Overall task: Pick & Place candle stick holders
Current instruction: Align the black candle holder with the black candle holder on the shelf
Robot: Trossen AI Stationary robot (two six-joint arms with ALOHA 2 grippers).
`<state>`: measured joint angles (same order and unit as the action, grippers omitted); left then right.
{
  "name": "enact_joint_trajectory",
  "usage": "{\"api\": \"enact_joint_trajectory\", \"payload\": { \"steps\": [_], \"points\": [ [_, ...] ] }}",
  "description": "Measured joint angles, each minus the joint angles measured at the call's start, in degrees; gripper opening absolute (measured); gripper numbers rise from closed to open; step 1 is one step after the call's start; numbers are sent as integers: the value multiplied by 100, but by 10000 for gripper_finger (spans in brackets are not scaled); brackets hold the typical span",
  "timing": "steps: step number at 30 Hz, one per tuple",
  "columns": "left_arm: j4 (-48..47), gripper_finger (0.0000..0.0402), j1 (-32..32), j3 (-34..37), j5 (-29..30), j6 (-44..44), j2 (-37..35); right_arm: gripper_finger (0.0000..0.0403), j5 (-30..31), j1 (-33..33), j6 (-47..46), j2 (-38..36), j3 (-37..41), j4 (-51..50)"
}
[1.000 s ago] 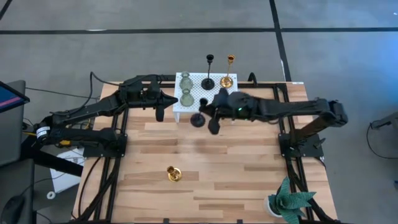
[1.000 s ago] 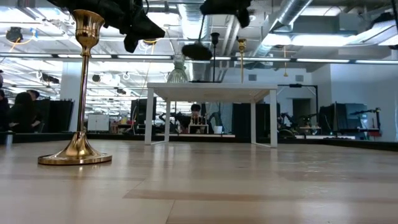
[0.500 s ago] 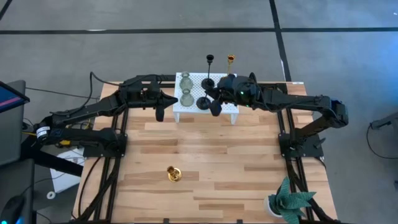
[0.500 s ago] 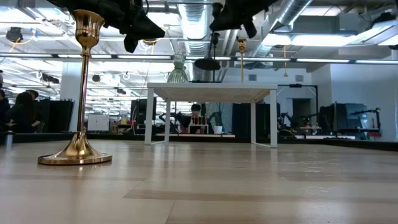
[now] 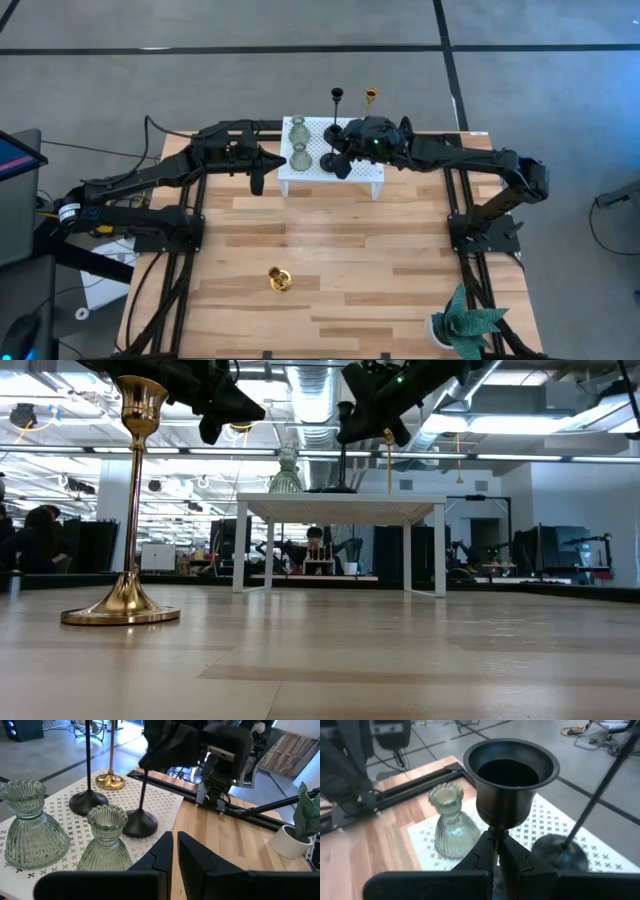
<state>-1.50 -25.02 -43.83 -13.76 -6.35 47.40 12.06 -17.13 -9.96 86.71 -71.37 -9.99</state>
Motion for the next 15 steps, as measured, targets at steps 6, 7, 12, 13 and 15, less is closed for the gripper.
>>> {"api": "enact_joint_trajectory", "payload": {
  "steps": [6, 7, 12, 13, 15],
  "points": [
    [-2, 26, 0, 0, 0, 2, 0, 0, 144, -136, 72, -8, 0, -10],
    [0, 26, 0, 0, 0, 2, 0, 0, 133, -161, 74, -8, 0, -17],
    [0, 26, 0, 0, 0, 4, 0, 0, 128, -181, 90, -8, 0, -205],
    [0, 26, 0, 0, 0, 2, 0, 0, 130, -181, 92, -8, 0, -224],
    [0, 26, 0, 0, 0, 2, 0, 0, 128, -179, 92, -12, -2, -256]
  ]
}}
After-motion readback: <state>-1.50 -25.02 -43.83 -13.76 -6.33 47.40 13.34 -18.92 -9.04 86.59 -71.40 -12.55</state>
